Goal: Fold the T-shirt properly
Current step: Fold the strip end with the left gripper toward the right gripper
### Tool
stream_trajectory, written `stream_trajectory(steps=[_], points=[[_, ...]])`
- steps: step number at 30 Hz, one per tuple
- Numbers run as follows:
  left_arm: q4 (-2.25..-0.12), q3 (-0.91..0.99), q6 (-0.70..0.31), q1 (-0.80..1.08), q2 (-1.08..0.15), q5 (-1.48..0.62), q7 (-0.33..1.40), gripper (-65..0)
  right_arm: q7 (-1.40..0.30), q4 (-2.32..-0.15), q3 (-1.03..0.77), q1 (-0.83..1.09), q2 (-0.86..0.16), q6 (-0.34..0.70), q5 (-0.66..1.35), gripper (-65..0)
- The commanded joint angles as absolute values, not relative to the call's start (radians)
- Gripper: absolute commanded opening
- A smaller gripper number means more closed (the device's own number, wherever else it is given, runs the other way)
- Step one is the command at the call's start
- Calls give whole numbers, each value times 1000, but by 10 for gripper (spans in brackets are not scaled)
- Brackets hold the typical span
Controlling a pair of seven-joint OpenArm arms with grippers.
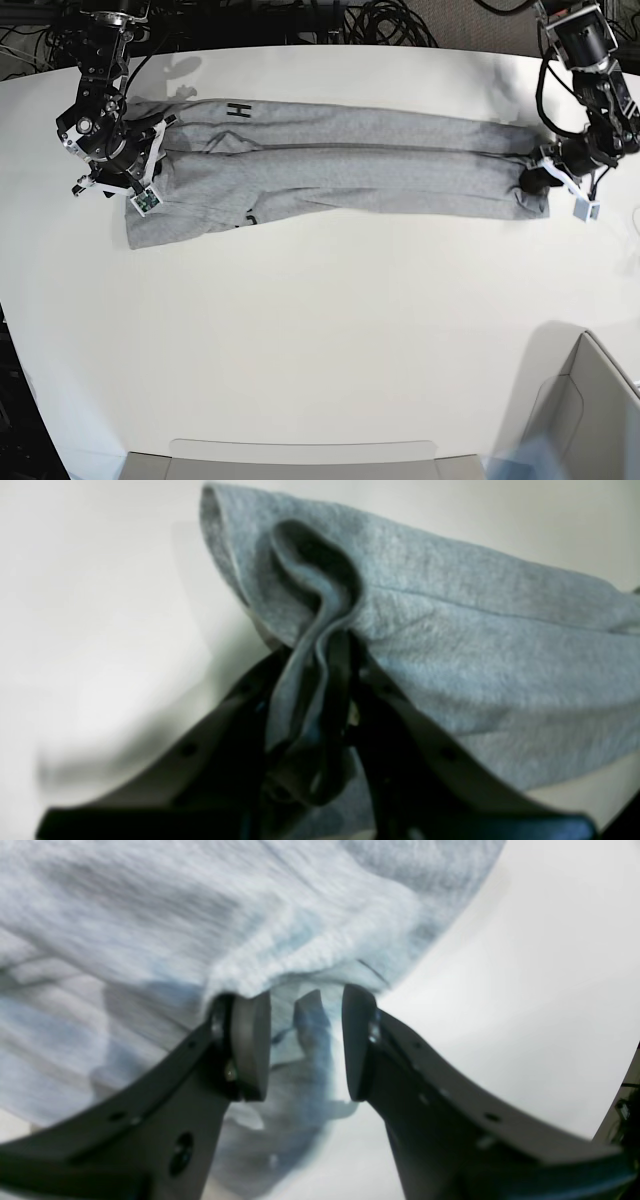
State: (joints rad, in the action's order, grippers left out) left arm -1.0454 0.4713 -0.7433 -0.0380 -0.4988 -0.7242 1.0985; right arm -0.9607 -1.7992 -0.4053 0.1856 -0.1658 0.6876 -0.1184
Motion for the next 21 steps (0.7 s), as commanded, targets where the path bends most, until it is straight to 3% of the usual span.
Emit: stream_trajectory(steps=[1,11,14,21], points=[[-995,472,-698,-58,-549,-578,1147,-650,-944,-1819,-409,173,-176,698,-113,-411],[-1041,478,-698,-162,-581,-404,1267,-650,-944,-1821,-409,171,-174,698,-113,-411],[-1227,483,-698,-143,-575,-400,1325,-650,-944,-1821,-409,171,-174,698,-113,-411],[-1770,575,-698,-38,-410,-394,1396,-650,-943,-1821,-409,159,-165,698,-111,-411]])
